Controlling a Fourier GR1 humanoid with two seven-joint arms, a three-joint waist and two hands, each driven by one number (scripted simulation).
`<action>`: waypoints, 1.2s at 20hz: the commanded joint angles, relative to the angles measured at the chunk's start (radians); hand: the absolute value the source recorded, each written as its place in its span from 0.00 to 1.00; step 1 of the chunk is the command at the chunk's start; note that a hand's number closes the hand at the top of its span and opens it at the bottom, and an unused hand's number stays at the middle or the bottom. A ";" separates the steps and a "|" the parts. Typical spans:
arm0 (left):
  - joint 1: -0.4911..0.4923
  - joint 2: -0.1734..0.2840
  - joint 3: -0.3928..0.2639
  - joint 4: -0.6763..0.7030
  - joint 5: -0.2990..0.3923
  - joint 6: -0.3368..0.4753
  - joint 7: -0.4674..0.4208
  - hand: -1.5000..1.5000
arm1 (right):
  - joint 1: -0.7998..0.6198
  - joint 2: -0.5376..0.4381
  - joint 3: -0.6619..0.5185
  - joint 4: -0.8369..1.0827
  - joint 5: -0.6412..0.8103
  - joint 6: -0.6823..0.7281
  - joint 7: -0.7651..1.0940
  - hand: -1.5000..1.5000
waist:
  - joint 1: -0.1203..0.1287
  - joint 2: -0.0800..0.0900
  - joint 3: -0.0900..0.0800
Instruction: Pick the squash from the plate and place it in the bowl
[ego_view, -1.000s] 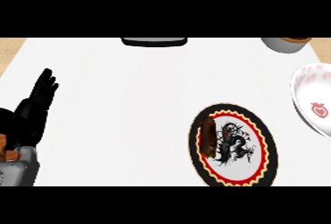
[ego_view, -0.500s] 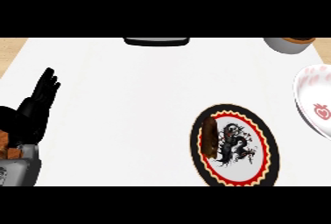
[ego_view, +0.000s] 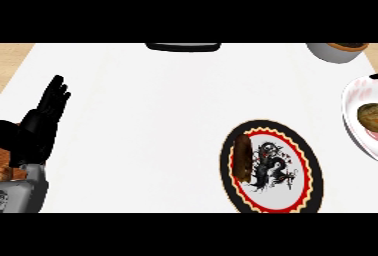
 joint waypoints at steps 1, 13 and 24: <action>-0.022 0.015 0.023 0.013 0.014 -0.020 0.015 0.50 | -0.070 -0.034 -0.013 0.183 -0.008 0.047 -0.149 0.00 | -0.003 0.002 0.001; 0.000 0.008 0.026 0.018 0.005 -0.015 -0.008 0.50 | -0.150 -0.163 -0.376 0.434 -0.417 0.449 -0.038 0.00 | -0.014 0.006 0.004; -0.008 0.001 0.027 0.002 0.002 -0.006 -0.009 0.50 | -0.067 -0.305 -0.417 0.472 -0.491 0.637 0.035 0.00 | -0.023 0.009 0.013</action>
